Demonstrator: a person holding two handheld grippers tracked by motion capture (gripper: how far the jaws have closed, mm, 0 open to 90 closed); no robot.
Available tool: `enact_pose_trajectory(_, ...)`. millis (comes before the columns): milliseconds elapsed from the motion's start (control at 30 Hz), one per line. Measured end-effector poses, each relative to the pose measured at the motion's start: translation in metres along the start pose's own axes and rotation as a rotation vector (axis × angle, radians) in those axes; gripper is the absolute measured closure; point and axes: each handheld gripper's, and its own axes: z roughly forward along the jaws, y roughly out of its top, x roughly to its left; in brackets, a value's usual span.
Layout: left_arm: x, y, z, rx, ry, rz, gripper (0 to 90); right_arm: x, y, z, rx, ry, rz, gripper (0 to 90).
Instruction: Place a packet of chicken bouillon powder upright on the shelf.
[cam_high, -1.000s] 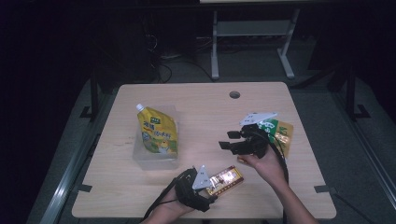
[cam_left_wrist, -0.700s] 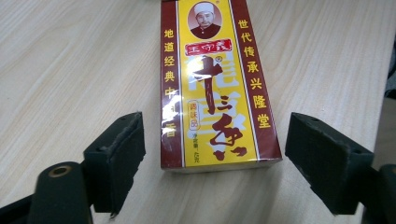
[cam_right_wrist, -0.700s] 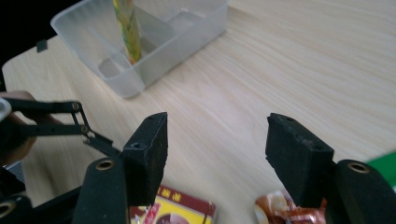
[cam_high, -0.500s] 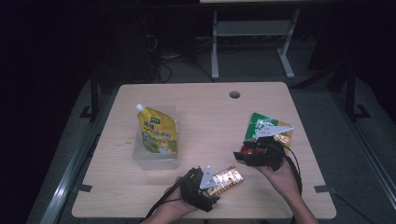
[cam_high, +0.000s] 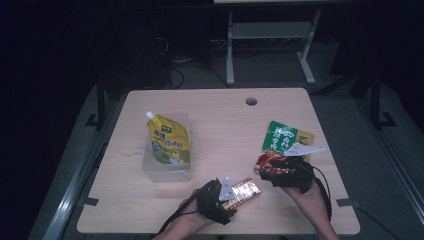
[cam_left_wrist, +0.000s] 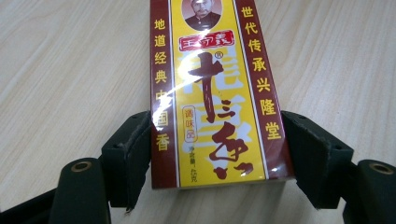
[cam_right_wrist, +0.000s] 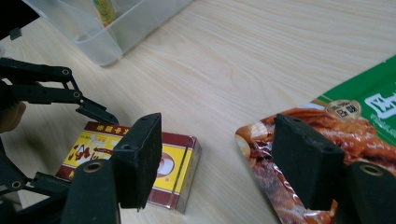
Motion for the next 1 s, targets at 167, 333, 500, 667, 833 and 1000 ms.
enact_pose_trajectory(167,0.001,0.0016,0.0009,0.009,-0.01,-0.008,28.3,-0.0014,-0.003,-0.0019,-0.009,-0.007,0.009,32.5)
enact_pose_trajectory(333,0.0016,0.0035,0.0007,0.029,-0.012,-0.001,28.4,-0.0003,-0.0039,-0.0035,-0.017,-0.017,0.004,32.4)
enact_pose_trajectory(500,0.0055,0.0042,0.0012,0.042,-0.045,-0.009,29.3,0.0004,-0.0041,-0.0042,-0.019,-0.019,0.016,32.2)
enact_pose_trajectory(667,0.006,0.0043,0.0005,0.042,-0.054,-0.022,31.2,-0.002,-0.0042,-0.0056,-0.033,-0.019,0.028,32.0)
enact_pose_trajectory(833,0.0069,0.0038,0.0004,0.037,-0.055,-0.035,31.9,-0.0022,-0.0047,-0.0059,-0.033,-0.022,0.037,30.9)
enact_pose_trajectory(1000,0.0102,0.0047,-0.0015,0.017,-0.029,-0.06,32.2,-0.0025,-0.0045,-0.0038,-0.029,-0.025,0.047,30.1)
